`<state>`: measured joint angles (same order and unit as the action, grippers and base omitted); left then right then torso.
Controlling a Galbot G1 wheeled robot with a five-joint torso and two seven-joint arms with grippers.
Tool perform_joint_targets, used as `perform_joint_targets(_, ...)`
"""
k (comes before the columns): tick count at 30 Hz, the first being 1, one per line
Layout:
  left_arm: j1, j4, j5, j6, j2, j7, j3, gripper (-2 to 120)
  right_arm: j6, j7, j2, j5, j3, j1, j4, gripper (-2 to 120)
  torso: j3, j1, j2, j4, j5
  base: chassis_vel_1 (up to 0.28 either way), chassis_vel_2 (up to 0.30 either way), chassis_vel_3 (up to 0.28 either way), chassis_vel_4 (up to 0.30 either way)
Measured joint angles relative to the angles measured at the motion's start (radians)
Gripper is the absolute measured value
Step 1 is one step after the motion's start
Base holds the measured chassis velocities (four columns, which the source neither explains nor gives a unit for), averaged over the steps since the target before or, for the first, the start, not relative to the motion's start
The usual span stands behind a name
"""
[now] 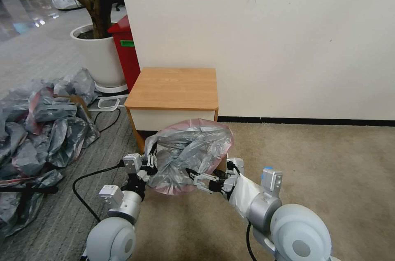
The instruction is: Pick up the garbage bag from the table and place it over the trash can.
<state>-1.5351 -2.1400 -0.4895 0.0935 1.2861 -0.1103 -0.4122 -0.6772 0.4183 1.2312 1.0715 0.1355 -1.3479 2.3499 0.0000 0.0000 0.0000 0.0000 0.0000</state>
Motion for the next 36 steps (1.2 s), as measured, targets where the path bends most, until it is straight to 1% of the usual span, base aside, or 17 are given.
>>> perform_joint_targets(1, 0.0, 0.0, -0.009, 0.001, 0.0, 0.0, 0.0, 9, 0.005, -0.003, 0.005, 0.0, -0.001, 0.002, -0.005, 94, 0.0, 0.0, 0.0, 0.0, 0.0, 0.0, 0.0, 0.0, 0.0)
perform_joint_targets(3, 0.0, -0.003, -0.058, 0.012, 0.002, -0.005, -0.001, 9, 0.019, -0.008, 0.02, -0.002, -0.005, 0.006, -0.02, 81, 0.0, 0.0, 0.0, 0.0, 0.0, 0.0, 0.0, 0.0, 0.0)
perform_joint_targets(4, 0.0, -0.003, -0.058, 0.012, 0.002, -0.005, -0.001, 9, 0.019, -0.008, 0.02, -0.002, -0.005, 0.006, -0.02, 81, 0.0, 0.0, 0.0, 0.0, 0.0, 0.0, 0.0, 0.0, 0.0)
perform_joint_targets(7, 0.0, -0.003, -0.085, 0.019, 0.003, -0.012, -0.004, 9, 0.025, -0.014, 0.026, -0.003, -0.005, 0.005, -0.025, 72, 0.0, 0.0, 0.0, 0.0, 0.0, 0.0, 0.0, 0.0, 0.0)
perform_joint_targets(9, 0.003, -0.003, -0.128, 0.032, 0.004, -0.03, -0.005, 9, 0.034, -0.024, 0.034, -0.007, -0.005, 0.001, -0.028, 59, 0.0, 0.0, 0.0, 0.0, -0.0001, 0.0, 0.0, 0.0, 0.0)
perform_joint_targets(10, 0.004, -0.003, -0.134, 0.034, 0.005, -0.032, -0.005, 9, 0.035, -0.025, 0.036, -0.007, -0.004, 0.0, -0.028, 58, 0.0, 0.0, 0.0, 0.0, 0.0, 0.0, 0.0, 0.0, 0.0)
perform_joint_targets(11, 0.007, 0.0, -0.143, 0.038, 0.006, -0.037, -0.005, 9, 0.039, -0.027, 0.038, -0.008, -0.002, -0.001, -0.028, 51, 0.0, 0.0, 0.0, 0.0, 0.0, 0.0, 0.0, 0.0, 0.0)
perform_joint_targets(12, 0.007, 0.0, -0.143, 0.038, 0.006, -0.037, -0.005, 9, 0.039, -0.027, 0.038, -0.008, -0.002, -0.001, -0.028, 51, 0.0, 0.0, 0.0, 0.0, 0.0, 0.0, 0.0, 0.0, 0.0)
perform_joint_targets(14, 0.011, 0.006, -0.149, 0.041, 0.008, -0.043, -0.002, 9, 0.043, -0.029, 0.04, -0.01, -0.001, -0.002, -0.028, 44, 0.0, 0.0, 0.0, 0.0, -0.0001, 0.0, 0.0, 0.0, 0.0)
perform_joint_targets(15, 0.014, 0.011, -0.151, 0.042, 0.009, -0.05, 0.002, 9, 0.047, -0.03, 0.041, -0.016, -0.001, -0.003, -0.028, 37, 0.0, 0.0, 0.0, 0.0, -0.0001, 0.0, 0.0, 0.0, 0.0)
perform_joint_targets(17, 0.015, 0.012, -0.151, 0.042, 0.009, -0.051, 0.003, 9, 0.048, -0.03, 0.041, -0.017, -0.001, -0.004, -0.028, 37, 0.0, 0.0, 0.0, 0.0, -0.0001, 0.0, 0.0, 0.0, 0.0)
perform_joint_targets(18, 0.018, 0.016, -0.152, 0.043, 0.01, -0.055, 0.007, 9, 0.054, -0.038, 0.042, -0.021, 0.0, -0.009, -0.028, 28, 0.0, 0.0, 0.0, 0.0, -0.0001, 0.0, 0.0, 0.0, 0.0)
perform_joint_targets(20, 0.02, 0.019, -0.152, 0.043, 0.01, -0.057, 0.009, 9, 0.057, -0.043, 0.042, -0.023, 0.003, -0.012, -0.028, 22, 0.0, 0.0, 0.0, -0.0001, -0.0001, 0.0, 0.0, 0.0, 0.0)
perform_joint_targets(21, 0.023, 0.021, -0.152, 0.045, 0.009, -0.058, 0.01, 9, 0.058, -0.05, 0.042, -0.024, 0.006, -0.013, -0.028, 14, 0.0, 0.0, 0.0, 0.0, -0.0001, 0.0, 0.0, 0.0, 0.0)
perform_joint_targets(23, 0.024, 0.022, -0.152, 0.046, 0.009, -0.058, 0.011, 9, 0.058, -0.052, 0.042, -0.024, 0.006, -0.013, -0.028, 13, 0.0, 0.0, 0.0, -0.0001, 0.0, 0.0, 0.0, 0.0, 0.0)
perform_joint_targets(25, 0.029, 0.026, -0.157, 0.049, 0.01, -0.062, 0.012, 9, 0.06, -0.056, 0.042, -0.024, 0.009, -0.012, -0.026, 0, 0.0, 0.0, 0.0, 0.0, 0.0, 0.0, 0.0, 0.0, 0.0)
perform_joint_targets(36, 0.052, 0.035, -0.252, 0.089, 0.004, -0.109, -0.005, 9, 0.061, -0.061, 0.011, 0.004, 0.059, -0.037, 0.005, 0, 0.0, 0.0, 0.0, -0.0001, 0.0, 0.0, 0.0, 0.0, 0.0)
